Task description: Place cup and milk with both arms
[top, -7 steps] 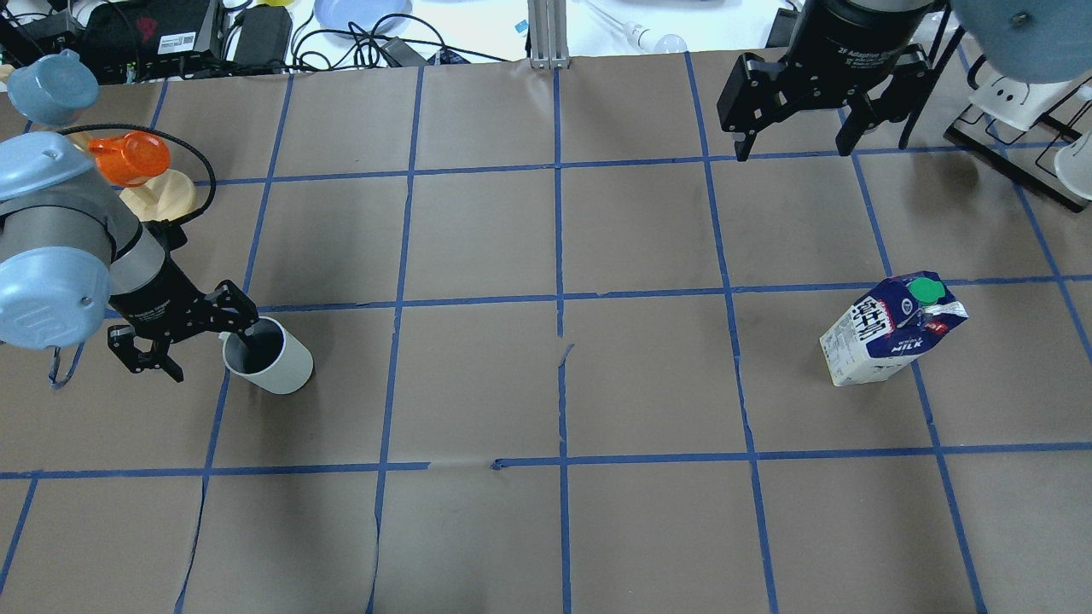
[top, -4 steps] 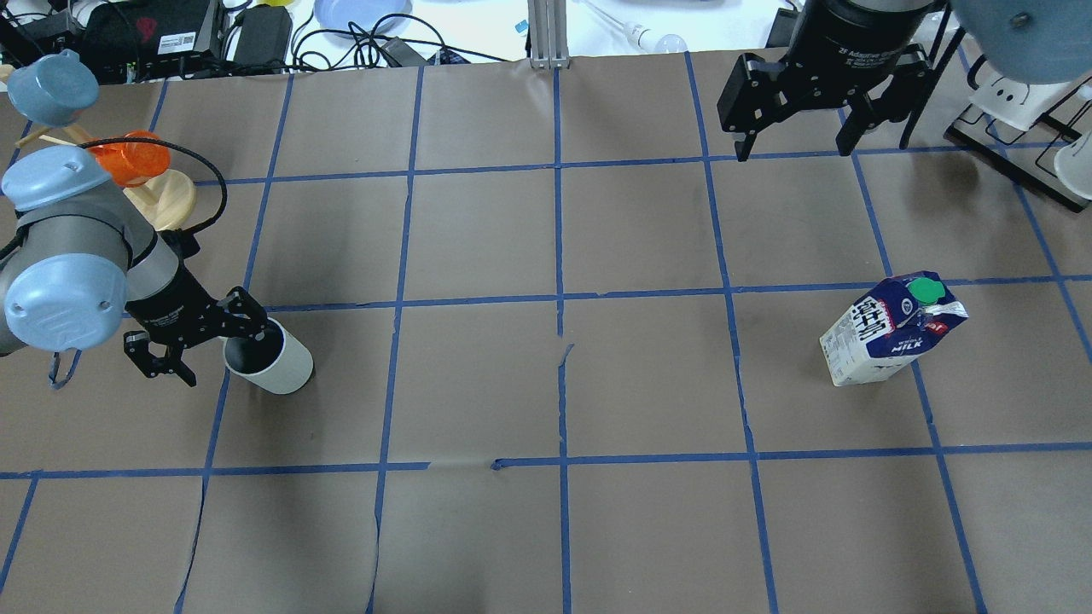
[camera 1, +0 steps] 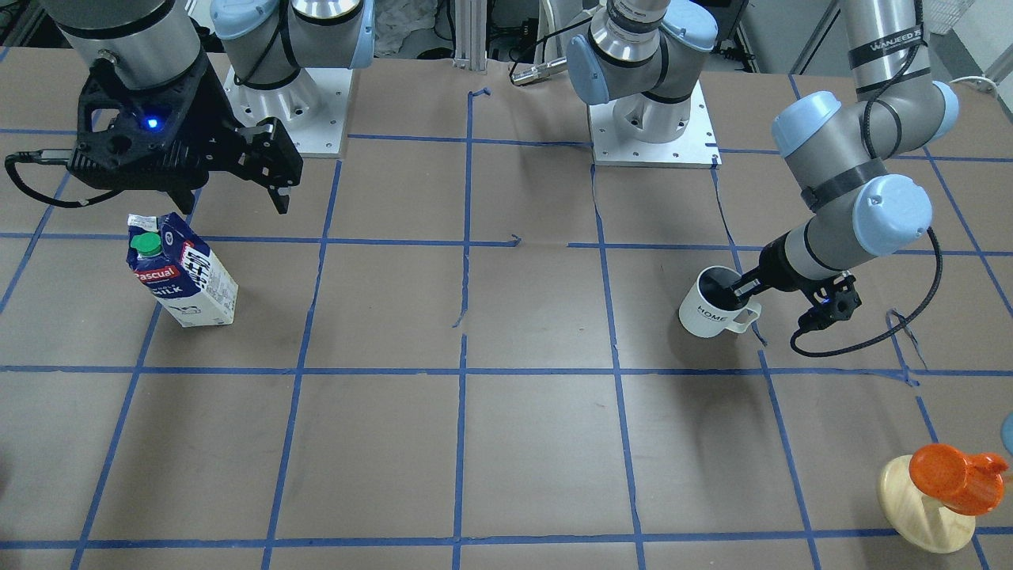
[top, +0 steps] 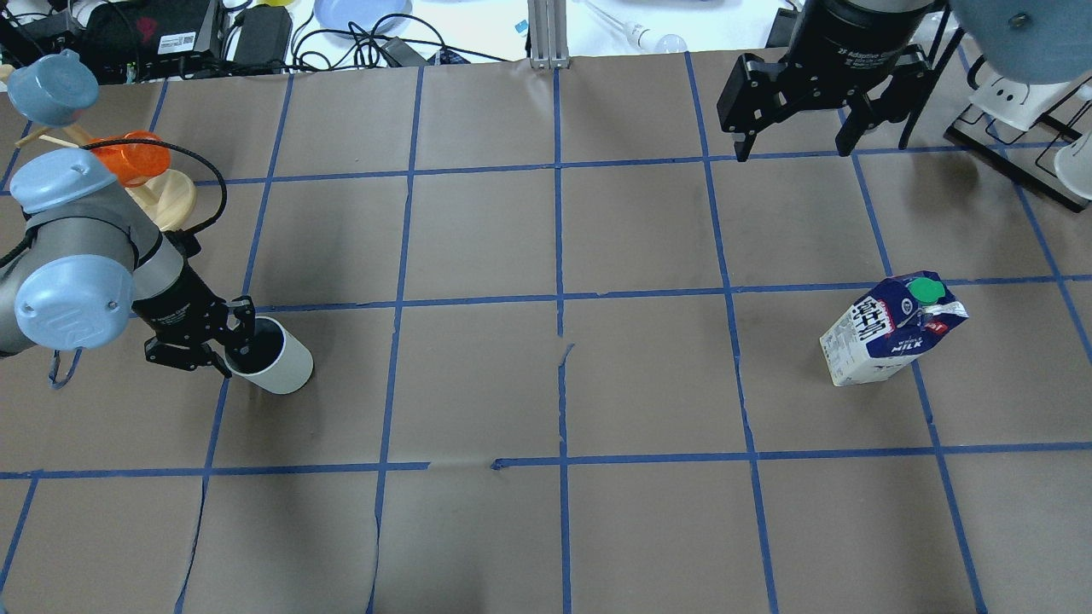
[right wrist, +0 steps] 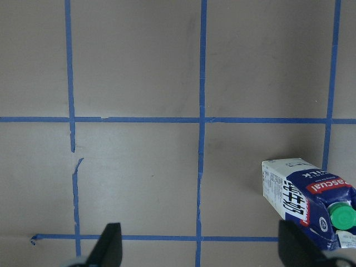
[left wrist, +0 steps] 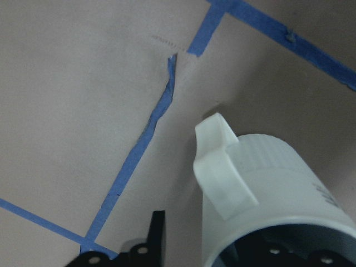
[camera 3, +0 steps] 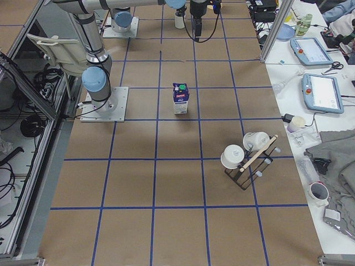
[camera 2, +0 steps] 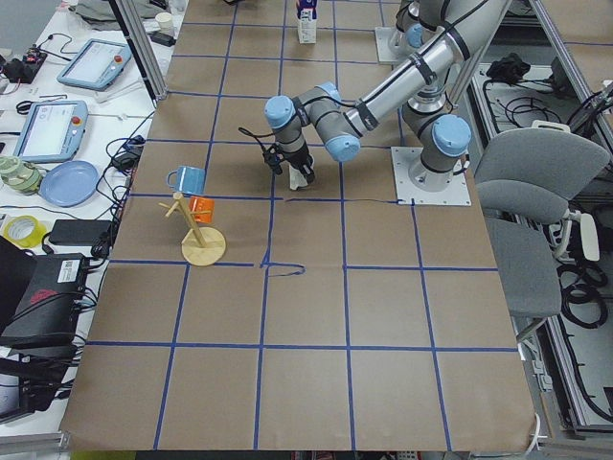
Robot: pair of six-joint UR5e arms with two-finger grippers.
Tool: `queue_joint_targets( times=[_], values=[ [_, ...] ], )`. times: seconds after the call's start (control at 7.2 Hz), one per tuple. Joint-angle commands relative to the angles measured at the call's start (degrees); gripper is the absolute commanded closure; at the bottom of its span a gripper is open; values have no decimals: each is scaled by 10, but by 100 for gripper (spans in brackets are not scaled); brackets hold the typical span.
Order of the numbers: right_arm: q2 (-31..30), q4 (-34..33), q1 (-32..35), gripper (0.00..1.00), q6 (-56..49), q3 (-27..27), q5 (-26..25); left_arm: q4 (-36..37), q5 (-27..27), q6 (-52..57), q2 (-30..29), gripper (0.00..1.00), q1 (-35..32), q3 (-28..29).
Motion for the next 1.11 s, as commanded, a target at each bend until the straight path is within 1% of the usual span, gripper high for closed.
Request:
queue_joint_targets(
  times=[0.0,0.28,0.42,0.56,0.83,0.97],
  values=[
    [0,0,0,0,0,0,0,0,-39,-35,2,100,-3,20],
    [0,0,0,0,0,0,0,-34,-43,-68,9,100,-28,84],
    [0,0,0,0,0,0,0,-52,-44,-101,0,100,-50,128],
    [1,0,0,0,0,0,0,-55,-47,-157,-6,100,-82,157],
    [2,-1,-1,0,-3,0,1,-46,-77,-254,-21,100,-138,184],
    [2,0,-1,0,-4,0,1,-45,-78,-293,-33,100,-169,199]
  ],
)
